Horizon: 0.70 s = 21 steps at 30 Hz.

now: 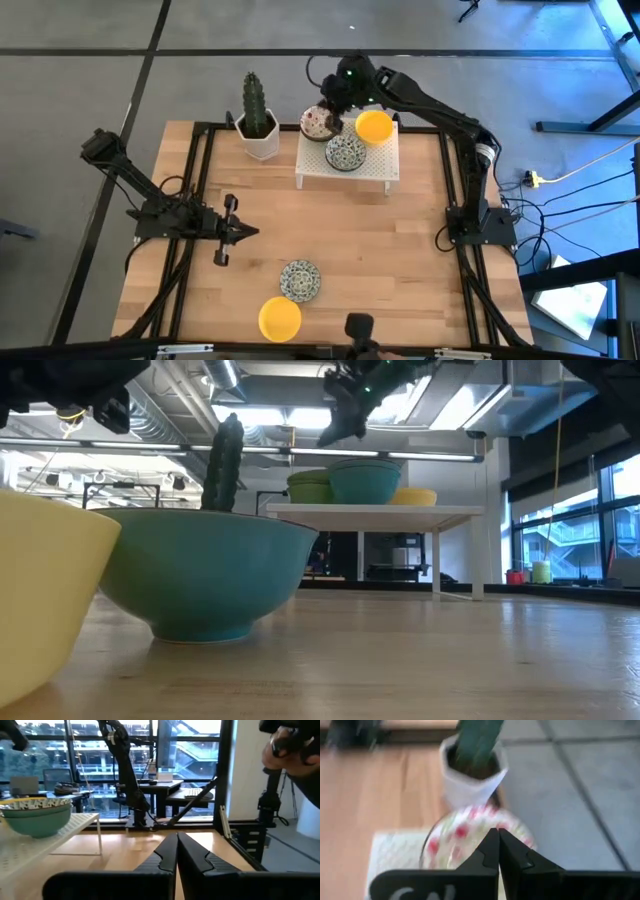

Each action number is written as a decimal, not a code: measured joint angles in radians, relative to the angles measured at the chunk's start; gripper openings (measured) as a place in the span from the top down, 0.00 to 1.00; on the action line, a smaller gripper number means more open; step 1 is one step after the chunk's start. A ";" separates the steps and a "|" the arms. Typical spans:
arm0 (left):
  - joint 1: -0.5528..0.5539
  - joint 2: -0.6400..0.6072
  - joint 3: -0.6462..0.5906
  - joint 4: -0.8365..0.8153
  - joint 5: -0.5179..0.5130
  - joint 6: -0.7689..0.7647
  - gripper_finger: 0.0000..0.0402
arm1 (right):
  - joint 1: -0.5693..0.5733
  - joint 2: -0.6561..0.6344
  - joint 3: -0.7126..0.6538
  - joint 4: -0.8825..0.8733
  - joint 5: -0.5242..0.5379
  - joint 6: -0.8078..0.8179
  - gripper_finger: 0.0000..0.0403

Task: Pick & Place Mini bowls
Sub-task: Stack the red patterned bowl on the red patterned bowls on the shelf

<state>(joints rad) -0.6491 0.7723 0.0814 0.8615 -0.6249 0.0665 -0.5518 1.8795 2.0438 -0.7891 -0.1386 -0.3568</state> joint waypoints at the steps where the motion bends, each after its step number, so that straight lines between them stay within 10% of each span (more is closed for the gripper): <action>1: 0.000 0.000 0.000 -0.001 0.003 -0.010 0.99 | -0.001 0.000 0.000 -0.037 -0.022 -0.022 0.99; 5: 0.000 0.000 0.000 -0.011 0.018 -0.041 0.98 | -0.003 0.000 -0.002 -0.113 -0.129 -0.093 0.99; 21: 0.000 0.000 0.000 0.002 0.017 -0.100 0.98 | -0.021 0.001 -0.009 -0.191 0.021 -0.039 0.99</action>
<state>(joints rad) -0.6491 0.7719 0.0814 0.8638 -0.6083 -0.0332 -0.5732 1.8809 2.0346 -0.9802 -0.1178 -0.3960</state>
